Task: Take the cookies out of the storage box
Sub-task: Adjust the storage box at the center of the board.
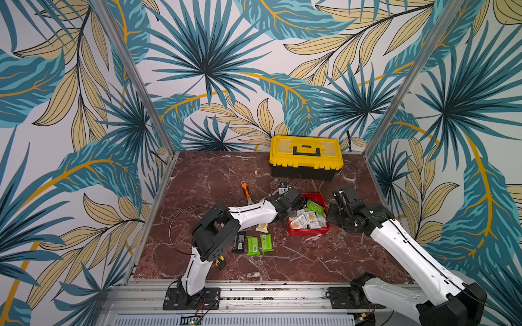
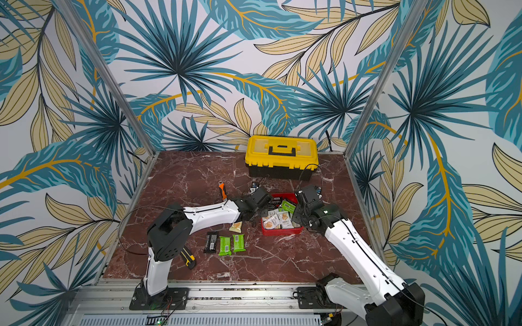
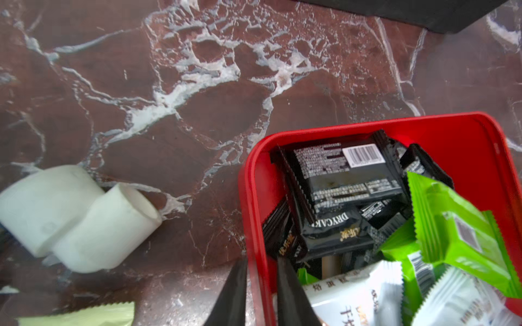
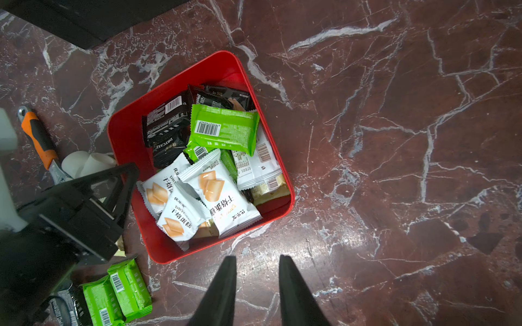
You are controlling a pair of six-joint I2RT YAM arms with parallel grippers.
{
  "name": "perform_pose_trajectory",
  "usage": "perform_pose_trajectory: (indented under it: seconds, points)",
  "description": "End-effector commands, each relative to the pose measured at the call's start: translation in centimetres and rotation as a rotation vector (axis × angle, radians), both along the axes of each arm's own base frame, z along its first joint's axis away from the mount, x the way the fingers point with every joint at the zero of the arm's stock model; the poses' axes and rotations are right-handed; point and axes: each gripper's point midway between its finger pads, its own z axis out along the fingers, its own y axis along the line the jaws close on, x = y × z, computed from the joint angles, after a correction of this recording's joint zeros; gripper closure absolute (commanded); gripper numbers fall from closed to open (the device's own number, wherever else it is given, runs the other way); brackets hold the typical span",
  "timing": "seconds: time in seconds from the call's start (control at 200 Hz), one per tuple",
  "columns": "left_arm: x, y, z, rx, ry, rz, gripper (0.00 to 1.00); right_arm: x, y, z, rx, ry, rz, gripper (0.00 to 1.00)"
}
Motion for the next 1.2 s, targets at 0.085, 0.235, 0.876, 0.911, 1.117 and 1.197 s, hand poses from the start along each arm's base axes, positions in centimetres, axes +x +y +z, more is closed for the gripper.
perform_pose_trajectory:
  seconds: [0.085, 0.235, 0.876, 0.911, 1.117, 1.197]
  points:
    - [2.2, 0.6, 0.7, 0.072, -0.047, -0.039, 0.83, -0.2, 0.1, -1.0, 0.003, 0.022, 0.022, 0.69]
    - [2.9, 0.7, 0.3, 0.107, -0.046, -0.090, 0.86, -0.2, 0.0, -1.1, 0.006, 0.029, 0.026, 0.69]
    - [4.9, -0.9, 5.9, 0.024, -0.206, -0.189, 0.68, 3.2, 3.4, -2.9, -0.020, 0.101, 0.302, 0.49]
    - [5.0, -1.0, 7.4, -0.019, -0.243, -0.174, 0.66, 3.6, 3.6, -3.1, -0.036, 0.107, 0.324, 0.48]
    - [3.1, 1.7, 12.3, -0.201, -0.314, -0.050, 0.61, 5.7, 3.4, -4.6, -0.157, 0.169, 0.421, 0.41]
    - [2.1, 3.0, 13.1, -0.281, -0.316, 0.014, 0.60, 6.5, 3.4, -5.3, -0.193, 0.210, 0.442, 0.41]
